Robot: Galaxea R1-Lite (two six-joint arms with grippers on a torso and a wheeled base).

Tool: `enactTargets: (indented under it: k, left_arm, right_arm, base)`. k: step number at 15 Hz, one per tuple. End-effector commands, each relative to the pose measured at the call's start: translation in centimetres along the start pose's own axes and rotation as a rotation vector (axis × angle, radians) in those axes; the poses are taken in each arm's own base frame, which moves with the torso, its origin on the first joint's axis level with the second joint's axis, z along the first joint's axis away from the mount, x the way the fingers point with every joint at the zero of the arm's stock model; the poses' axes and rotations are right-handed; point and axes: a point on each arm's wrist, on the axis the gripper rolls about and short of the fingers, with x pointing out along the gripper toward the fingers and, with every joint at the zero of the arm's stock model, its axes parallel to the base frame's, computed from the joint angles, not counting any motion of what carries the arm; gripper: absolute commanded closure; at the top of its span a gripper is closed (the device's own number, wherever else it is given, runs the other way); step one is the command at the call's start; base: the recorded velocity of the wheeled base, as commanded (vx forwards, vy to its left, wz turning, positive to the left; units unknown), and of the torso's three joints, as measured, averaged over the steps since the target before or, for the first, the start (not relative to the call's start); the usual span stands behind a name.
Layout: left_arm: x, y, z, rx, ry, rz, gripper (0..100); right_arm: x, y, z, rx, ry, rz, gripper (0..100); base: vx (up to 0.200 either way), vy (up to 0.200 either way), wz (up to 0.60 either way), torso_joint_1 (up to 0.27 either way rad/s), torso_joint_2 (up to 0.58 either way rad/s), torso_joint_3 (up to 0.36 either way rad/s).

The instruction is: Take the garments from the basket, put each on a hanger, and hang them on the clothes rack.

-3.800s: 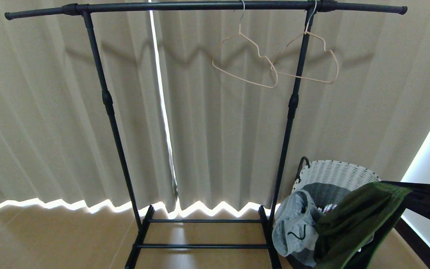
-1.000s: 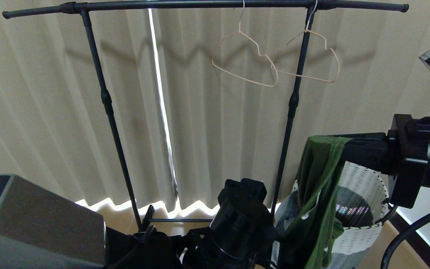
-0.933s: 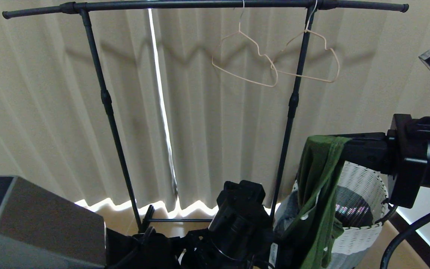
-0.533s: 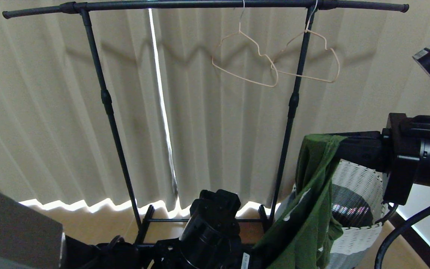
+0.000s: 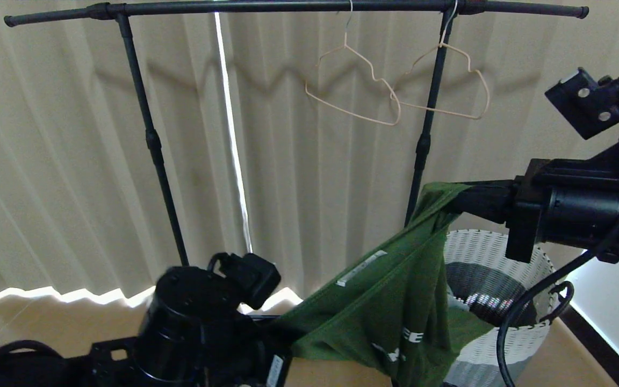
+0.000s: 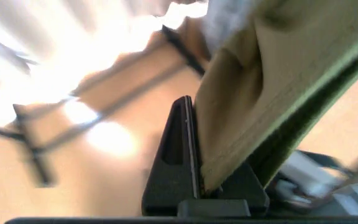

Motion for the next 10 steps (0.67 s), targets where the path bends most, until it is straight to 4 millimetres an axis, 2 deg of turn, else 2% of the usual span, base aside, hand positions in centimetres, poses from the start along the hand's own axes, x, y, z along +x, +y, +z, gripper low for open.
enactTargets:
  k: [1,4,5,7,8,10]
  left_arm:
    - [-5.5,4.2,6.5,-0.001,-0.206,0.073,100]
    - [-9.2,5.2,13.1,-0.011,-0.276,-0.012,100]
    - [-9.3,5.2,14.7,-0.009,-0.307,-0.012,100]
    - [-8.2,5.2,16.5,-0.008,-0.324,-0.01,100]
    - [-6.2,5.1,16.9,-0.007,-0.304,-0.008,100]
    - [-5.0,5.1,17.2,-0.002,-0.302,-0.006,100]
  right_arm:
    - [0.7,-1.8,-0.5,0.024,0.02,-0.062,100]
    - [0.5,-3.2,-0.3,0.035,-0.006,-0.12,100]
    - [0.2,-3.7,0.1,0.035,-0.037,-0.138,100]
    - [0.2,-4.4,0.6,0.03,-0.076,-0.159,100]
    - [0.7,-4.8,1.0,0.028,-0.085,-0.165,100]
    - [1.0,-5.6,1.6,0.026,-0.1,-0.193,100]
  base:
    - [0.0,0.0,0.0,0.0,0.0,0.0]
    - [0.0,0.0,0.0,0.0,0.0,0.0]
    - [0.0,0.0,0.0,0.0,0.0,0.0]
    - [0.0,0.0,0.0,0.0,0.0,0.0]
    - [0.0,0.0,0.0,0.0,0.0,0.0]
    - [0.0,0.0,0.0,0.0,0.0,0.0]
